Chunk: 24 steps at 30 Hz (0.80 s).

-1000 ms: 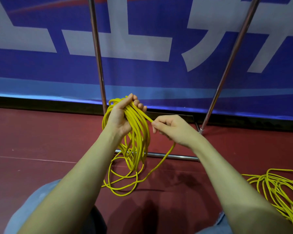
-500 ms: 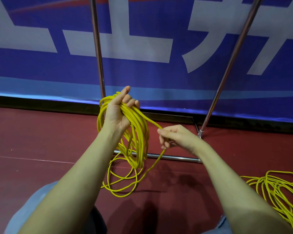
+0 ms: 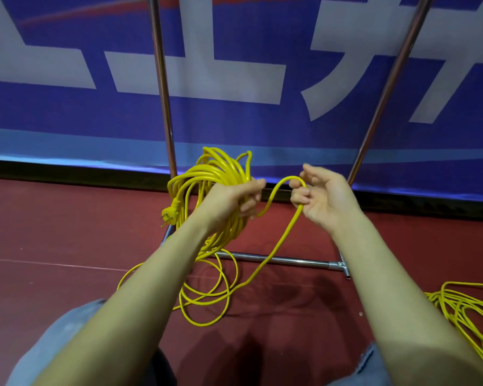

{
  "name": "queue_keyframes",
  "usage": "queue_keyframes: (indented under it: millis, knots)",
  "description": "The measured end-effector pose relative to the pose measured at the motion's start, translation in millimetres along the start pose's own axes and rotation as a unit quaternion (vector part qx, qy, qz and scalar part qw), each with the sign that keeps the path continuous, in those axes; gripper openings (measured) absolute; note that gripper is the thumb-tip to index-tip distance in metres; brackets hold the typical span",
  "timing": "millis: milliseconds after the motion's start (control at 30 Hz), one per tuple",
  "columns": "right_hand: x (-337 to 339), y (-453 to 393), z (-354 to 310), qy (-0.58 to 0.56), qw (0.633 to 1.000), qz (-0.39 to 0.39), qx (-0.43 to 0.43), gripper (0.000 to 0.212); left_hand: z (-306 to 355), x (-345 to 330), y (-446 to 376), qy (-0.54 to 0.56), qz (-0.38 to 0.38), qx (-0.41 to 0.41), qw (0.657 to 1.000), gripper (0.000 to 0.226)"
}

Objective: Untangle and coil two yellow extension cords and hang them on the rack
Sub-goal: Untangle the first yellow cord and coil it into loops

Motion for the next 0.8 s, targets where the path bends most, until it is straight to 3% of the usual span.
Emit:
queue_keyframes:
  millis: [200,367,567,667,800]
  knots:
    - [-11.6,13.1,0.2,-0.045,0.999,-0.008,-0.023,0.037,-6.5,-10.5,5.8,-0.183,-0.084,-0.005,0.979,0.019]
    - [-14.6,14.2,2.3,-0.095,0.995,-0.008,-0.015,0.043,-9.1,-14.3,5.4,-0.137,-0.166,0.036,0.976,0.008]
    - [-8.3,4.0,0.5,0.072,0.995,0.016,0.070,0.038,-6.3,-10.3,-2.4,0.050,-0.086,0.005,0.995,0.006]
    - [5.7,2.8,10.4,0.214,0.977,-0.010,0.013,0.036,-1.3,-5.2,-9.3,0.183,-0.010,-0.014,0.983,0.005]
    - [11.6,7.3,32.7,0.348,0.930,-0.105,-0.060,0.030,3.0,6.1,-15.5,0.300,0.097,-0.025,0.949,0.011]
Point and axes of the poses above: each hand's wrist, its own y-axis away from the middle knuckle, its own x-axis out of the back of the hand, z = x × y, the point moved 2 cm from there along -y, towards the middle knuckle, and after that the axes turned 2 degrees about -z, right-handed, at the moved point
